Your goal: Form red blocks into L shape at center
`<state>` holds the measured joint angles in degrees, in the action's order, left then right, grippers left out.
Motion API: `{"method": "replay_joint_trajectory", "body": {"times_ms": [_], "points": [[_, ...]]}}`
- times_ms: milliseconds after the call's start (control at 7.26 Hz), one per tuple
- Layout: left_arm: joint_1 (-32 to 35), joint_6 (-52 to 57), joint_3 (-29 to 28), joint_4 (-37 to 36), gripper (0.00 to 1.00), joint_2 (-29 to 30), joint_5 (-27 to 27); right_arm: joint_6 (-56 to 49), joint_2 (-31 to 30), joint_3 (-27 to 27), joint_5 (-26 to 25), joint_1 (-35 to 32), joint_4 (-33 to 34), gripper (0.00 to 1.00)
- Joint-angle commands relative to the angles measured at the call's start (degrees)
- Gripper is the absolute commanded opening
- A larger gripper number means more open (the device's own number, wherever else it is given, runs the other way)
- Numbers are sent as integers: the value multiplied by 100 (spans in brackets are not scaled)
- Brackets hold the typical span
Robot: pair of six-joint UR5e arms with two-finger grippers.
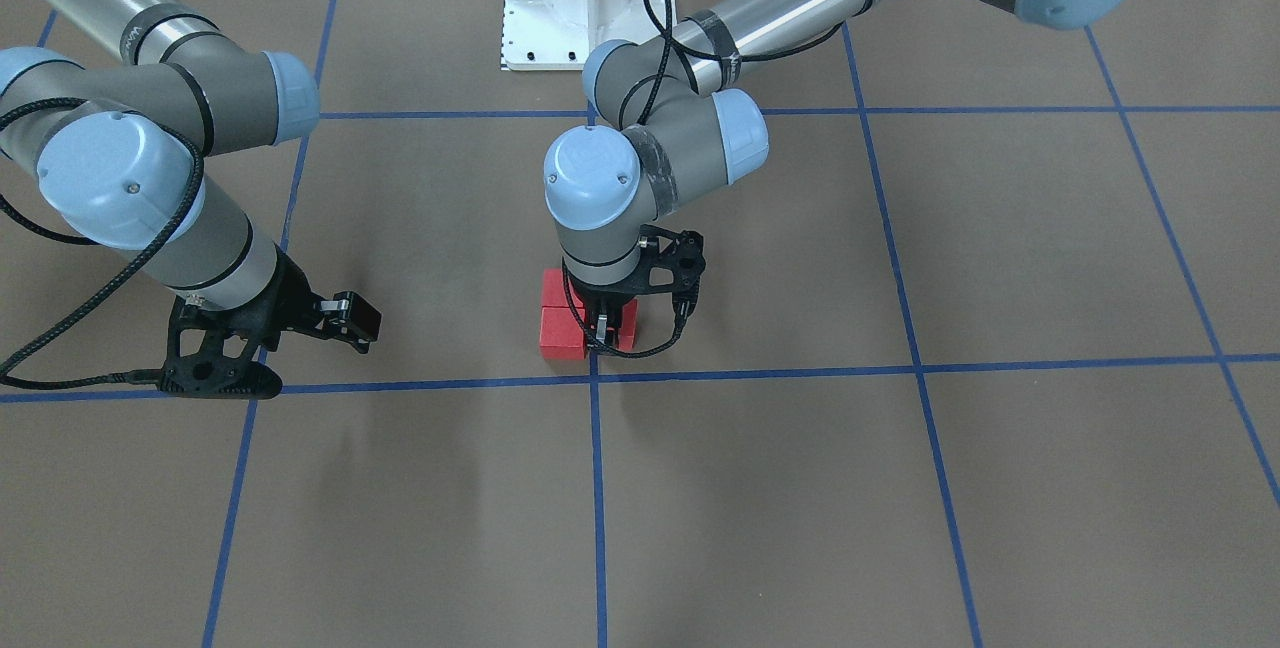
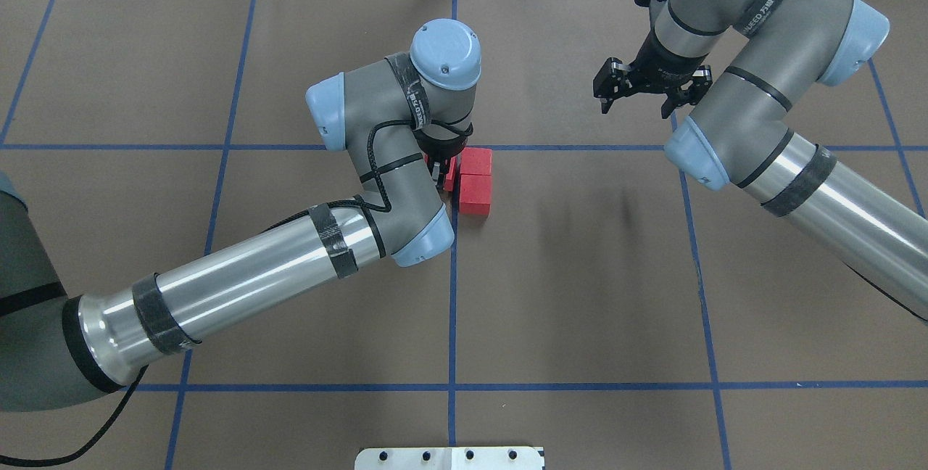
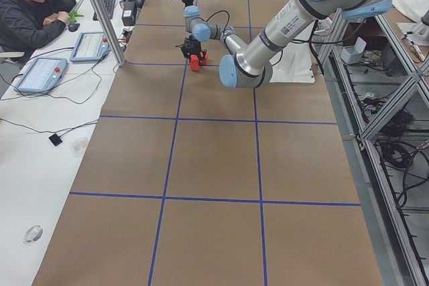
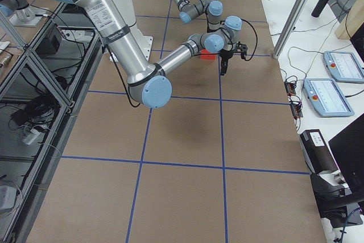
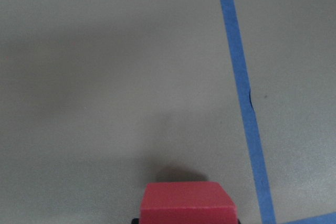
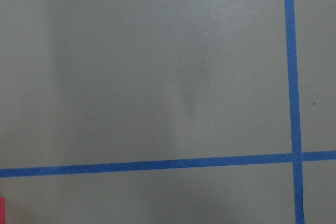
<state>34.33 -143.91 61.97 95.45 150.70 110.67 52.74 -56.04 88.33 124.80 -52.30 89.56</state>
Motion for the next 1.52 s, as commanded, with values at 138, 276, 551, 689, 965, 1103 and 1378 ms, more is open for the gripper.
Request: {"method": "replay_joint_trajectory", "body": {"times_ms": [138, 276, 551, 689, 965, 1103, 1378], "points": [[-5, 21, 0, -35, 0, 125, -150, 0, -4, 0, 0, 0, 0, 99], [-5, 56, 0, -209, 0, 187, -212, 0, -4, 0, 0, -9, 0, 99], [-23, 65, -35, -395, 0, 258, -309, -9, -12, -35, 0, -9, 0, 99], [-31, 57, -70, -448, 0, 258, -353, -52, -21, -35, -9, -9, 0, 99], [-84, 65, -106, -554, 0, 336, -476, -62, -30, -35, 0, -9, 0, 99], [-145, 57, -115, -563, 0, 346, -476, -62, -39, -35, 0, -9, 0, 99], [-154, 65, -115, -563, 0, 346, -476, -62, -30, -35, -9, -9, 0, 99]]}}
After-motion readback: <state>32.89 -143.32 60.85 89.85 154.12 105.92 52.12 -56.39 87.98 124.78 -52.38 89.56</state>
